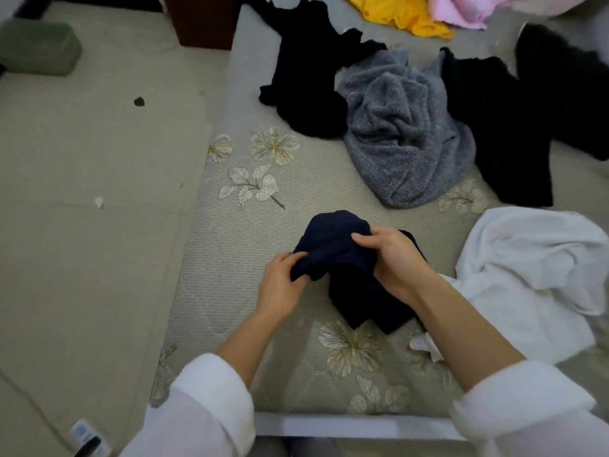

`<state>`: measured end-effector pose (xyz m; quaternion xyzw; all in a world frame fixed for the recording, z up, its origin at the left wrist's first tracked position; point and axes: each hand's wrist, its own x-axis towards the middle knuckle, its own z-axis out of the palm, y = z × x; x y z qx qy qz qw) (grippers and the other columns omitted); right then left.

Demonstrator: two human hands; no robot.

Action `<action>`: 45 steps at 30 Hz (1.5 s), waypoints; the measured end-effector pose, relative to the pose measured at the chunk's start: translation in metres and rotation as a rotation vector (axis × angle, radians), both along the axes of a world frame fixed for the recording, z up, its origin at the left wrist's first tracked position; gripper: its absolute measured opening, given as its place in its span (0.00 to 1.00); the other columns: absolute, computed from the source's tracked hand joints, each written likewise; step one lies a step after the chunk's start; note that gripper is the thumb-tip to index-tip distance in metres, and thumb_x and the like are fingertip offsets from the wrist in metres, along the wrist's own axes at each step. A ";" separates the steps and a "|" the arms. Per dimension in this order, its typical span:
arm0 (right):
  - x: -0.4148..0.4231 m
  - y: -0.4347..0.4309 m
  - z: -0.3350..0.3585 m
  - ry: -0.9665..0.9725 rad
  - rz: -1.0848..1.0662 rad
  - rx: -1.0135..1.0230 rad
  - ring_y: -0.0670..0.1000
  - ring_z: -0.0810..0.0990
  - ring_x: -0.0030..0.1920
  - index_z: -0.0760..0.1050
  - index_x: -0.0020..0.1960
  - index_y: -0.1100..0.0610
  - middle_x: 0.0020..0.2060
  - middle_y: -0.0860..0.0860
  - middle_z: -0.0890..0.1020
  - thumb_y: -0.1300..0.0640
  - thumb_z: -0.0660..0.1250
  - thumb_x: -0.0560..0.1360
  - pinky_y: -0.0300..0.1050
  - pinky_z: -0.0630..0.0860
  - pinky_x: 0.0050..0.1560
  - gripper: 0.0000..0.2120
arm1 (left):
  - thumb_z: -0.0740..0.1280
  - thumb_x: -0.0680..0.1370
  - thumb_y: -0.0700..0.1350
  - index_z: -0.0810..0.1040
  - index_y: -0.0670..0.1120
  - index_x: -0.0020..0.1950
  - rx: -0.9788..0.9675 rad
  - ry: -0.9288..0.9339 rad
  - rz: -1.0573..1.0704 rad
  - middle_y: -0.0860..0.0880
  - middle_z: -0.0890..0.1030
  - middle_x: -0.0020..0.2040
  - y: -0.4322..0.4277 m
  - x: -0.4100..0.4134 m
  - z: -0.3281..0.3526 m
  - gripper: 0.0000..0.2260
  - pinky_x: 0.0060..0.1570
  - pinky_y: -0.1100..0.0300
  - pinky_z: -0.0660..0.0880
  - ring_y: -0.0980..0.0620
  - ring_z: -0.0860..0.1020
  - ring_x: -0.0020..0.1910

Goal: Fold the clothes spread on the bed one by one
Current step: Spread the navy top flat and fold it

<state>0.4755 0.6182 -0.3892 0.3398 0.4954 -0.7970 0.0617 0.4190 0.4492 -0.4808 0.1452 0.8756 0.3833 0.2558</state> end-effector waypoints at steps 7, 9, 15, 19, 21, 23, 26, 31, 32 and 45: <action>0.037 0.043 0.098 -0.121 -0.064 0.624 0.52 0.80 0.44 0.73 0.55 0.53 0.45 0.52 0.80 0.50 0.72 0.72 0.41 0.73 0.37 0.15 | 0.64 0.80 0.44 0.81 0.48 0.45 0.451 -0.177 0.002 0.51 0.81 0.38 -0.002 -0.023 0.149 0.07 0.37 0.67 0.72 0.58 0.78 0.38; 0.048 0.048 0.121 -0.031 0.138 0.650 0.48 0.83 0.41 0.74 0.54 0.44 0.43 0.47 0.83 0.38 0.75 0.64 0.37 0.75 0.34 0.22 | 0.62 0.81 0.45 0.81 0.49 0.46 0.471 -0.114 -0.117 0.51 0.81 0.40 0.002 -0.034 0.196 0.08 0.41 0.63 0.74 0.58 0.79 0.39; 0.041 0.047 0.169 0.042 0.548 1.085 0.38 0.80 0.40 0.77 0.44 0.39 0.40 0.36 0.81 0.43 0.77 0.64 0.35 0.75 0.39 0.12 | 0.64 0.79 0.48 0.78 0.35 0.51 0.424 -0.018 -0.295 0.32 0.79 0.46 0.025 -0.040 0.282 0.15 0.41 0.49 0.74 0.33 0.79 0.45; 0.024 0.057 0.196 0.131 0.226 0.978 0.50 0.78 0.33 0.80 0.37 0.51 0.30 0.47 0.79 0.58 0.69 0.72 0.44 0.73 0.38 0.06 | 0.65 0.74 0.49 0.77 0.45 0.37 0.389 -0.161 -0.209 0.43 0.76 0.36 0.025 -0.044 0.307 0.10 0.35 0.58 0.69 0.45 0.75 0.34; 0.012 0.065 0.210 0.164 0.067 1.128 0.48 0.81 0.40 0.82 0.48 0.46 0.39 0.47 0.83 0.57 0.69 0.72 0.45 0.77 0.45 0.08 | 0.65 0.74 0.49 0.77 0.47 0.35 0.459 -0.253 -0.151 0.46 0.78 0.34 0.026 -0.045 0.317 0.09 0.32 0.61 0.71 0.49 0.77 0.33; 0.004 0.063 0.218 0.129 0.063 1.276 0.49 0.79 0.51 0.78 0.61 0.50 0.50 0.49 0.80 0.54 0.70 0.72 0.45 0.74 0.55 0.17 | 0.64 0.75 0.46 0.74 0.45 0.34 0.541 -0.254 -0.049 0.50 0.77 0.28 0.031 -0.047 0.327 0.11 0.25 0.66 0.70 0.54 0.76 0.25; 0.009 0.034 0.209 0.224 -0.039 1.304 0.44 0.74 0.45 0.78 0.52 0.54 0.45 0.49 0.77 0.59 0.70 0.72 0.39 0.68 0.49 0.09 | 0.61 0.78 0.43 0.73 0.43 0.40 0.632 -0.265 0.069 0.51 0.76 0.23 0.039 -0.049 0.336 0.08 0.24 0.63 0.74 0.54 0.77 0.22; 0.043 -0.026 0.156 0.301 0.121 0.496 0.45 0.79 0.45 0.78 0.45 0.52 0.42 0.48 0.81 0.51 0.63 0.74 0.44 0.72 0.52 0.07 | 0.60 0.80 0.42 0.74 0.42 0.42 0.717 -0.348 0.180 0.49 0.80 0.25 0.047 -0.047 0.333 0.08 0.25 0.60 0.77 0.51 0.80 0.24; 0.045 -0.032 0.146 0.234 0.205 0.502 0.43 0.80 0.49 0.79 0.48 0.51 0.45 0.46 0.82 0.46 0.66 0.72 0.41 0.74 0.53 0.10 | 0.59 0.80 0.42 0.73 0.42 0.42 0.743 -0.366 0.212 0.49 0.80 0.25 0.049 -0.046 0.333 0.09 0.25 0.60 0.78 0.51 0.80 0.24; 0.013 0.041 0.200 0.298 -0.175 0.758 0.44 0.78 0.39 0.76 0.47 0.51 0.40 0.50 0.79 0.58 0.58 0.82 0.38 0.72 0.41 0.09 | 0.61 0.79 0.51 0.77 0.48 0.45 0.677 0.109 0.373 0.51 0.76 0.49 0.007 -0.089 0.320 0.09 0.45 0.61 0.69 0.55 0.75 0.47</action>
